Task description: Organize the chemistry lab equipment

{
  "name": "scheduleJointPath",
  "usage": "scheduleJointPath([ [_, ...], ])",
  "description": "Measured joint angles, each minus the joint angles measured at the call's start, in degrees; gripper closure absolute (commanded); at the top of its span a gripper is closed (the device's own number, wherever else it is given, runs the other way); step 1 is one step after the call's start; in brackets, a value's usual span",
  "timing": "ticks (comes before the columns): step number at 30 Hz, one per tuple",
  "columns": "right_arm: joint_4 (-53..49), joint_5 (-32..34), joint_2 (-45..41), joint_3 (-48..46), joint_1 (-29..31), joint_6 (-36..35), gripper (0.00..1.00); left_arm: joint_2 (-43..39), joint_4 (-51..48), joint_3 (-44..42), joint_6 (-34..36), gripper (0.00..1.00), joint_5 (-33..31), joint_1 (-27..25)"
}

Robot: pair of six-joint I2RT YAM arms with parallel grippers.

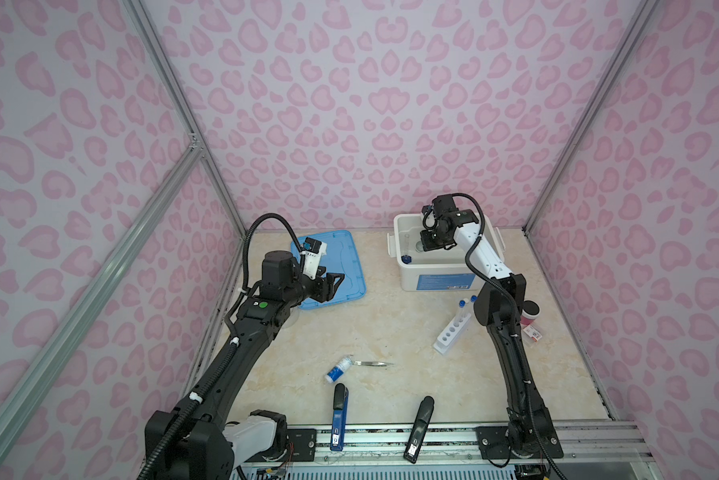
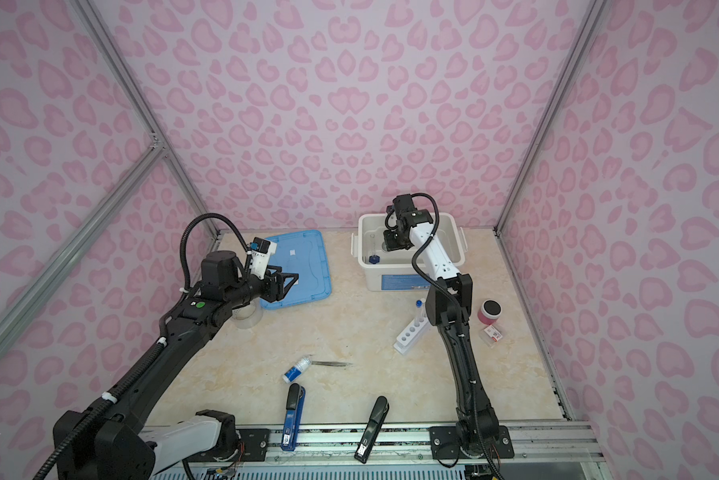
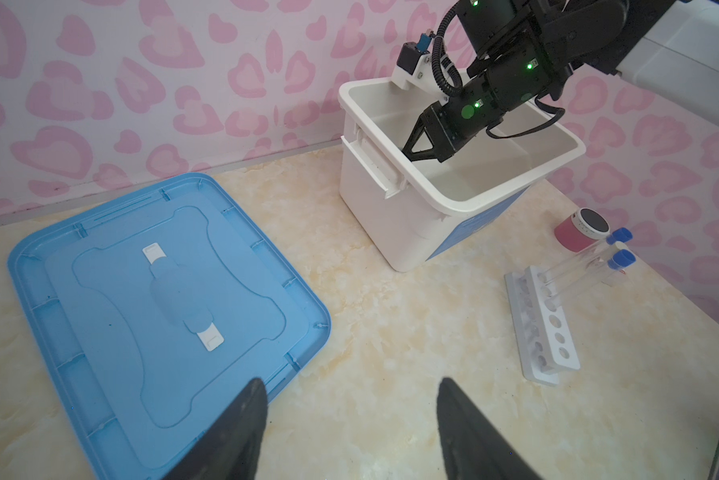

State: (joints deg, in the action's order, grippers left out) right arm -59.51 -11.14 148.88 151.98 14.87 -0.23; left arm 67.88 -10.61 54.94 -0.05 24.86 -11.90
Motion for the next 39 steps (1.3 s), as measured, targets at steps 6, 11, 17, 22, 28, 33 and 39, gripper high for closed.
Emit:
scheduleJointPath([
  [6, -0.4, 1.3, -1.2, -1.7, 0.5, -0.4, 0.98, -0.2, 0.0, -0.5, 0.0, 0.33, 0.0, 0.0],
  [11, -0.9, 1.9, -1.8, -3.7, 0.4, -1.0, 0.98, -0.2, 0.0, -0.5, 0.0, 0.33, 0.0, 0.0],
  [17, -1.4, 1.3, -1.8, -4.4, 0.4, -1.9, 0.98, -0.2, 0.0, -0.5, 0.0, 0.33, 0.0, 0.0],
  [22, -1.6, 0.2, -1.8, -4.4, 1.2, -2.6, 0.98, -0.2, 0.0, -0.5, 0.0, 0.33, 0.0, 0.0],
  [28, -1.7, -0.9, -1.8, -4.4, 1.9, -3.4, 0.98, -0.2, 0.0, -0.5, 0.0, 0.33, 0.0, 0.0],
  [33, -2.0, -1.1, -1.8, -4.6, 2.1, -3.5, 0.98, -0.2, 0.0, -0.6, 0.0, 0.33, 0.0, 0.0],
  [39, -2.1, -1.1, -1.7, -4.6, 3.1, -3.7, 0.98, -0.9, 0.0, -1.6, 0.0, 0.33, 0.0, 0.0],
])
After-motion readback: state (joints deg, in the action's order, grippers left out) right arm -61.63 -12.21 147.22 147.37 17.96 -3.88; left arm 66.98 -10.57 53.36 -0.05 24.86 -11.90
